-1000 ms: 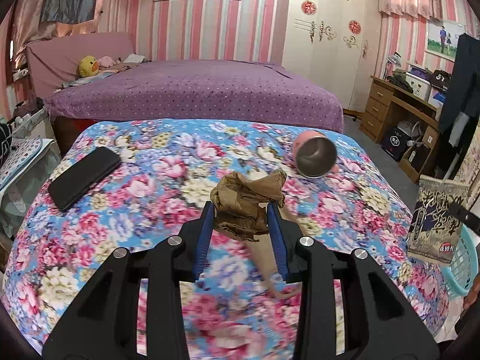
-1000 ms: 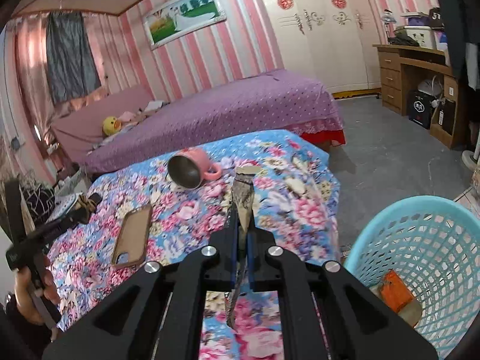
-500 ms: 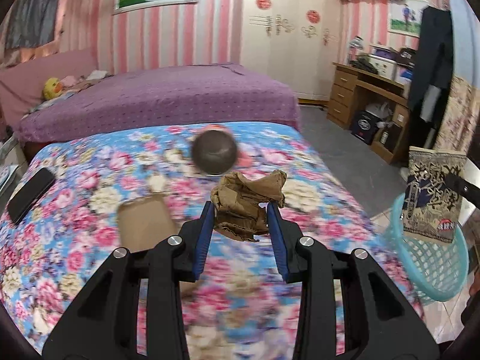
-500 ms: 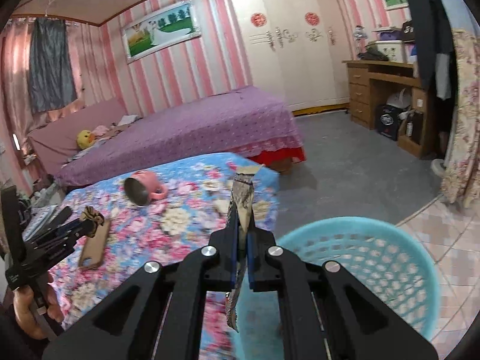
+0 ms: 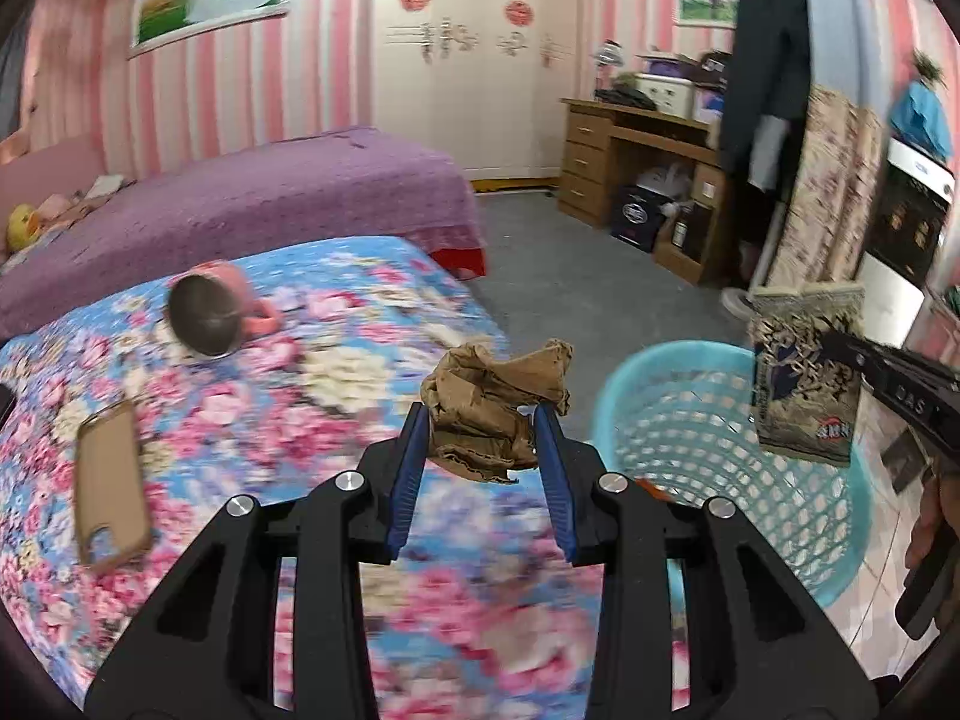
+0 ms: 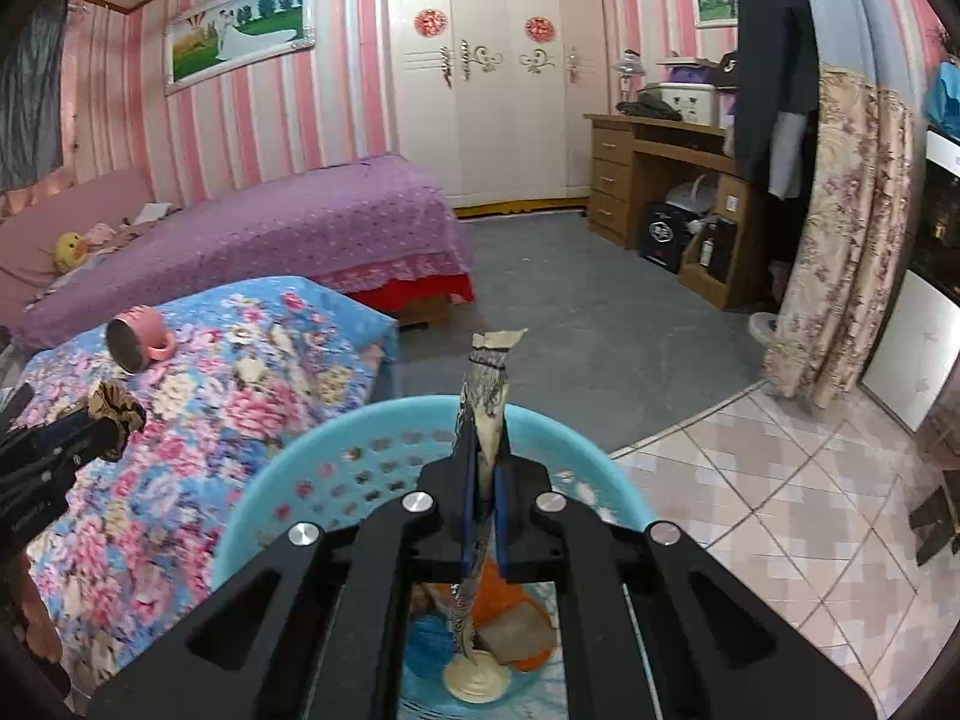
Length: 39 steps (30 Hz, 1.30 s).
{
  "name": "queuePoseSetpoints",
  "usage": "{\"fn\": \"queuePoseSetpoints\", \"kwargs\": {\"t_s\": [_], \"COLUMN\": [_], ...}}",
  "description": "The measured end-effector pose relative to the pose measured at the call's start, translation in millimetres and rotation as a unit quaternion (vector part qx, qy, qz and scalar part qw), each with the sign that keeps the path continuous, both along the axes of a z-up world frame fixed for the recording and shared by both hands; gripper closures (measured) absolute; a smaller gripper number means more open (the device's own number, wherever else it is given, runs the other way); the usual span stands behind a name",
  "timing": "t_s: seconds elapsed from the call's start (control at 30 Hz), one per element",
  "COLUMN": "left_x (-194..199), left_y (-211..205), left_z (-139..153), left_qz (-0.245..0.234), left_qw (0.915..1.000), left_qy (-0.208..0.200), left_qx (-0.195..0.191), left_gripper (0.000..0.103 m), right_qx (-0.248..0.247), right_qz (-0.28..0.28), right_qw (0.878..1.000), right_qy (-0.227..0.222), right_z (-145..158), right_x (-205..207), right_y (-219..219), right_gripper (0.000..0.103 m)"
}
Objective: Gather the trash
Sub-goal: 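Carry the paper and snack bag over the blue basket and open both grippers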
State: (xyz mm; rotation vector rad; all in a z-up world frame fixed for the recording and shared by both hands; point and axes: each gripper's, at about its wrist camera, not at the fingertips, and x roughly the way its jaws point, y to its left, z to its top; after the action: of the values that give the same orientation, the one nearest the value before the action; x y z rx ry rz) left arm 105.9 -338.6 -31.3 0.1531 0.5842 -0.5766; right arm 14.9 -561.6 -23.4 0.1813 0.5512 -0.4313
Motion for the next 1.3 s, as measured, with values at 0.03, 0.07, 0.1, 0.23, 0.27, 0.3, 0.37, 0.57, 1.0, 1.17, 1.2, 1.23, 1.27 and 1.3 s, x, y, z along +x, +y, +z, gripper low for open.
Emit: {"fn": "queuePoseSetpoints", "kwargs": {"t_s": [0.03, 0.07, 0.1, 0.23, 0.27, 0.3, 0.37, 0.57, 1.0, 1.17, 1.2, 1.23, 1.27, 1.3], "left_x": [-4.5, -7.4, -9.7, -22.8, -25.0, -26.9, -28.9, -25.8, -17.2, -22.2, -23.0, -24.3, -25.8, -28.8], "left_y": [-9.4, -17.5, -24.6, -56.1, -61.5, -66.4, -75.5, -80.2, -17.5, 23.2, 30.6, 42.1, 52.6, 66.9], "left_z": [-1.9, -3.9, -6.0, -17.6, -19.4, -20.5, -21.1, -13.7, 8.1, 18.1, 19.6, 22.0, 24.1, 26.9], "left_qz": [-0.007, -0.013, -0.019, -0.036, -0.04, -0.042, -0.047, -0.035, 0.035, 0.06, 0.065, 0.071, 0.077, 0.085], "left_qw": [1.0, 0.9999, 0.9998, 0.9992, 0.999, 0.9989, 0.9987, 0.9993, 0.9989, 0.9973, 0.997, 0.9966, 0.9962, 0.9955], "left_qy": [0.001, 0.005, 0.007, 0.007, 0.008, 0.009, 0.015, 0.014, -0.03, -0.04, -0.039, -0.039, -0.039, -0.041], "left_qx": [0.0, 0.0, 0.0, 0.016, 0.018, 0.017, 0.013, -0.005, 0.003, 0.012, 0.013, 0.013, 0.013, 0.013], "left_gripper": [0.068, 0.068, 0.068, 0.068, 0.067, 0.067, 0.065, 0.03, 0.007, 0.006, 0.006, 0.006, 0.006, 0.006], "right_qx": [-0.006, -0.009, -0.011, -0.003, -0.002, 0.001, 0.007, 0.023, 0.022, 0.017, 0.018, 0.015, 0.014, 0.011], "right_qz": [-0.004, -0.005, -0.007, -0.012, -0.014, -0.016, -0.02, -0.018, -0.001, -0.002, -0.003, -0.003, -0.002, -0.001], "right_qw": [1.0, 1.0, 1.0, 1.0, 1.0, 1.0, 1.0, 1.0, 1.0, 1.0, 1.0, 1.0, 1.0, 1.0], "right_qy": [0.003, 0.004, 0.005, 0.003, 0.001, -0.001, -0.004, -0.009, -0.009, -0.002, -0.007, -0.012, -0.009, -0.008], "right_z": [-0.2, 0.1, -0.4, -0.6, -0.2, -0.1, -0.9, -6.3, -9.6, -13.4, -13.2, -11.9, -10.5, -8.8], "right_x": [-2.3, -4.1, -6.3, -15.5, -18.2, -21.1, -24.4, -24.7, -11.8, -2.3, -2.4, -3.0, -2.4, -2.2], "right_y": [-3.3, -3.9, -6.7, -17.3, -19.9, -23.4, -28.0, -34.6, -19.1, -6.1, -3.6, -0.1, 3.6, 6.4], "right_gripper": [0.098, 0.098, 0.098, 0.098, 0.098, 0.098, 0.098, 0.098, 0.097, 0.037, 0.024, 0.024, 0.024, 0.021]}}
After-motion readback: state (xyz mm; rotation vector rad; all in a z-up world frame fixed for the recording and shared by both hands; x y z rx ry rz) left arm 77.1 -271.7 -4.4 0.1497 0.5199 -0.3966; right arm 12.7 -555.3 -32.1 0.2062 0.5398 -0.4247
